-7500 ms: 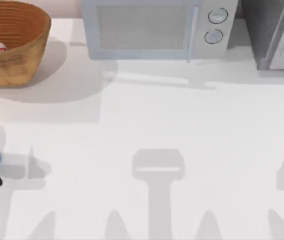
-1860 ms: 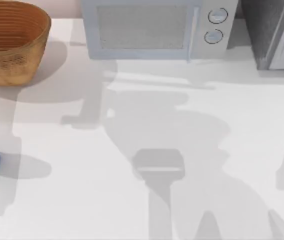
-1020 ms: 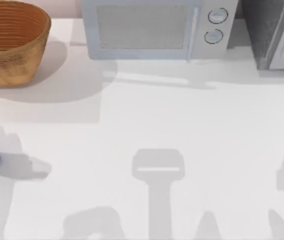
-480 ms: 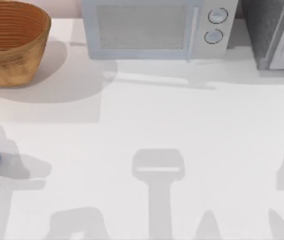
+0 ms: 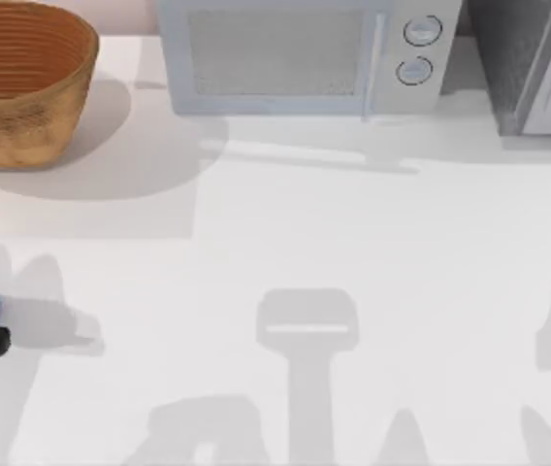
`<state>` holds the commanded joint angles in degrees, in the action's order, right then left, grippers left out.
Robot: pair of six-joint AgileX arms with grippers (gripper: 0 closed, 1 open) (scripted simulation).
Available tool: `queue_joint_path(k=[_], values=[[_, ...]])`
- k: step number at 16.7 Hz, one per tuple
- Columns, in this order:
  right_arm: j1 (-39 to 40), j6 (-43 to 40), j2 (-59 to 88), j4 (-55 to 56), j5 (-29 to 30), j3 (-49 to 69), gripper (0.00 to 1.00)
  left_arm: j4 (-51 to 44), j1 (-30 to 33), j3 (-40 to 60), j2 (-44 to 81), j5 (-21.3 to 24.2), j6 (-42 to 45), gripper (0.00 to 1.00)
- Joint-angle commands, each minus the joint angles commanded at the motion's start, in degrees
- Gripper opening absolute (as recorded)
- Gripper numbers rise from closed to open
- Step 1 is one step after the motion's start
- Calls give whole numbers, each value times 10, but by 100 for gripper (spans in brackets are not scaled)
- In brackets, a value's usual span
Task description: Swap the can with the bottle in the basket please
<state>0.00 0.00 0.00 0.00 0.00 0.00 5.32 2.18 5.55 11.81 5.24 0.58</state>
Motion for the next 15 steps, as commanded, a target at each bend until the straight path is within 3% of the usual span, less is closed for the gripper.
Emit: queue_joint_path(k=[5, 15], values=[[0, 0, 0, 0, 0, 0, 100, 117, 44, 116, 235, 107, 8, 0], [0, 0, 0, 0, 0, 0, 100, 415, 138, 398, 794, 376, 18, 0]])
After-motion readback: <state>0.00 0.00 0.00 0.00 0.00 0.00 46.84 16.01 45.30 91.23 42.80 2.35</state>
